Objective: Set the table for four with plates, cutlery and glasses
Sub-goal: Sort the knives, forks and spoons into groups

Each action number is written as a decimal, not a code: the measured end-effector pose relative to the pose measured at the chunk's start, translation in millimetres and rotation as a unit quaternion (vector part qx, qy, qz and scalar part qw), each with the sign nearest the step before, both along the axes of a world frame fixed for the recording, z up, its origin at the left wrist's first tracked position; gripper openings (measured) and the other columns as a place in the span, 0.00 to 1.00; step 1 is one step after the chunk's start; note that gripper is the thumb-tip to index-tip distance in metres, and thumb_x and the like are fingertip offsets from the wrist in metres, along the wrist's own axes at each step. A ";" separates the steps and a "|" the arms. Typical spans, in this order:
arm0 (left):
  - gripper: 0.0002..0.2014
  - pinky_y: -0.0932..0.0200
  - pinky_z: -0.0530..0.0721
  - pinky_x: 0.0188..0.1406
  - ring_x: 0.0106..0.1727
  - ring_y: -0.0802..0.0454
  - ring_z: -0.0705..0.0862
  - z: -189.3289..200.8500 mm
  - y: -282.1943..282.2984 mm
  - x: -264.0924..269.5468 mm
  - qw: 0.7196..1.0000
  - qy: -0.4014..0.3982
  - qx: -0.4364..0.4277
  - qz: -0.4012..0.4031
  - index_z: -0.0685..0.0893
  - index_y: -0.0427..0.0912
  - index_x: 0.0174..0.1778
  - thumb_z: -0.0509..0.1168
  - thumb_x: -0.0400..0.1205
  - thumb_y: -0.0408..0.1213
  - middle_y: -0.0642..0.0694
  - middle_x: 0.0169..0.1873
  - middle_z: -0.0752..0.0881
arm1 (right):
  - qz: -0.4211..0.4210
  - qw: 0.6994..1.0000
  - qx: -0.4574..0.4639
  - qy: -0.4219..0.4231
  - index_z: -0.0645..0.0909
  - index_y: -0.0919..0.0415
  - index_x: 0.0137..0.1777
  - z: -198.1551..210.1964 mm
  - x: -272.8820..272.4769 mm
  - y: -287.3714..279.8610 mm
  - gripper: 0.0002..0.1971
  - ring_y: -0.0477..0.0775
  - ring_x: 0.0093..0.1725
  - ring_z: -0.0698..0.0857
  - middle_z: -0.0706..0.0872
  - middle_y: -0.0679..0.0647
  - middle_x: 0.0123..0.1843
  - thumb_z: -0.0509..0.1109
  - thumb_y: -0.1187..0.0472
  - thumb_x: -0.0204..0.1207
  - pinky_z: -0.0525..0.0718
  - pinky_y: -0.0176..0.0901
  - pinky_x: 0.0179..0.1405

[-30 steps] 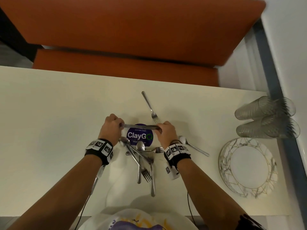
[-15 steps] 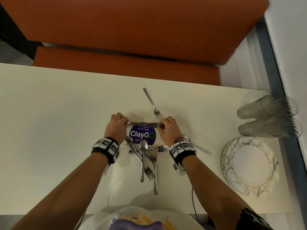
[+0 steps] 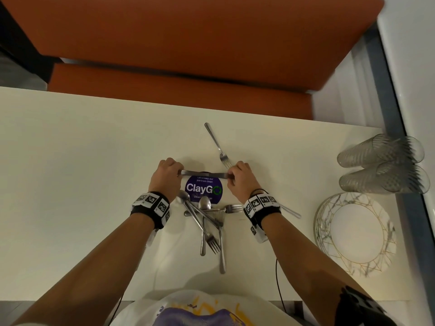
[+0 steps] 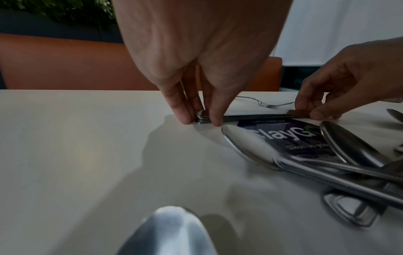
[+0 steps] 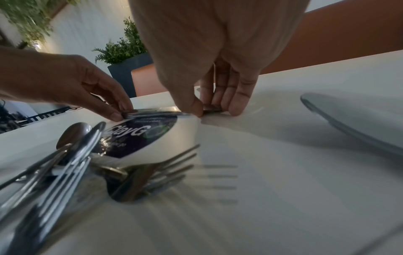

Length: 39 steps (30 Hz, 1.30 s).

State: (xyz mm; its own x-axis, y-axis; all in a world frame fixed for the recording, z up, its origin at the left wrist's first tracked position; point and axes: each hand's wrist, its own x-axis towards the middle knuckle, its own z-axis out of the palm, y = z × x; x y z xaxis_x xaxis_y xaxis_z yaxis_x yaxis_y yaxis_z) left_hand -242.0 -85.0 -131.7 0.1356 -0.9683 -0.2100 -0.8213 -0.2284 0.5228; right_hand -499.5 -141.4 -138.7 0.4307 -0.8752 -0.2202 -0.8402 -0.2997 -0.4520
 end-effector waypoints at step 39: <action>0.12 0.50 0.84 0.66 0.65 0.48 0.80 -6.8 110.0 -28.9 0.989 0.056 -0.012 -0.139 0.92 0.47 0.63 0.72 0.84 0.35 0.50 0.62 0.89 | -0.193 0.974 0.088 -0.082 0.87 0.59 0.53 41.0 44.5 75.9 0.05 0.48 0.53 0.83 0.89 0.54 0.53 0.74 0.62 0.80 0.82 0.34 0.48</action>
